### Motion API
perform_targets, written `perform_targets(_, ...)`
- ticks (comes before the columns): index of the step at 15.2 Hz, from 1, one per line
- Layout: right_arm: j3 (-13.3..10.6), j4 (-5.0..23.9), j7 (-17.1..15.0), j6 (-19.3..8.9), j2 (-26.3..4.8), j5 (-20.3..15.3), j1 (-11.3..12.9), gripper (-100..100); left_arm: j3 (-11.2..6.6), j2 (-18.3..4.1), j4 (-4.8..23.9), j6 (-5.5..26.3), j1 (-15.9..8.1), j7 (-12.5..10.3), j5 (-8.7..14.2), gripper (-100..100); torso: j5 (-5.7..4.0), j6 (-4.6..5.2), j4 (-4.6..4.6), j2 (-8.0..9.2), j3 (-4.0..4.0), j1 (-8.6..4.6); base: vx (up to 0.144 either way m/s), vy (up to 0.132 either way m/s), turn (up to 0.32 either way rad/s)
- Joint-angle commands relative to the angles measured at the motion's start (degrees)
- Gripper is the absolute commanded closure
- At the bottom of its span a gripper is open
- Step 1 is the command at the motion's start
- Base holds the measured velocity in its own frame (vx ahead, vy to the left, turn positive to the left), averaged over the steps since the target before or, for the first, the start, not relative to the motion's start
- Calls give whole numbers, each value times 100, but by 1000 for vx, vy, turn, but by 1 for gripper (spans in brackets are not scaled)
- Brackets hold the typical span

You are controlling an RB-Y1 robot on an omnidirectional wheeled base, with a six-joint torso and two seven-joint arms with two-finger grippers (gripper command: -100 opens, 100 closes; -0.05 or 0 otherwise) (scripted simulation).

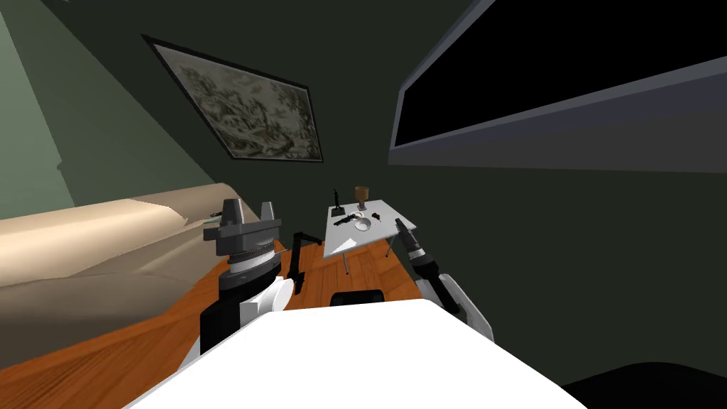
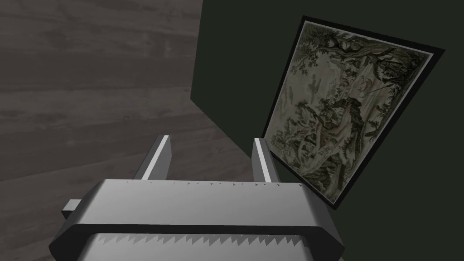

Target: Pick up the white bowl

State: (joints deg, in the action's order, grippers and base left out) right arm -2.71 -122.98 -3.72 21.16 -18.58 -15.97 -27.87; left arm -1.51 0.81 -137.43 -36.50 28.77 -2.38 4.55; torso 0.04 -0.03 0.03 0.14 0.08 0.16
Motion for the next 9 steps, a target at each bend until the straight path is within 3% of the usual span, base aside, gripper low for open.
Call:
perform_targets(1, 2, 258, 83, -42, -286, -286, -3, -100, 0, 0, 0, 0, 0, 0, 0, 0, 0, 0, 0, 0, 0, 0, -35, 53, 259)
perform_targets(4, -7, 446, 148, -89, -600, -567, 1, -100, 0, 0, 0, 0, 0, 0, 0, 0, 0, 0, 0, 3, 1, 1, -37, 55, 199)
perform_targets(5, -17, 641, 215, -138, -756, -727, 4, -100, 0, 0, 0, 0, 0, 0, 0, 0, 0, 0, 0, 2, 1, 2, -32, 63, 237)
perform_targets(7, -17, 641, 215, -138, -848, -825, 4, -100, 0, 0, 0, 0, 0, 0, 0, 0, 1, -1, 0, -2, -1, 4, -16, 53, 140)
perform_targets(8, -28, 845, 285, -188, -1059, -1064, 7, -100, 0, 0, 0, 0, 1, 0, 0, 0, 1, 3, -1, -5, -3, -1, -3, 46, 161)
perform_targets(9, -28, 845, 285, -188, -1098, -1092, 7, -100, 0, 0, 0, 0, 0, 0, 0, 0, 0, 0, -2, -8, -4, -3, -4, 48, 190)
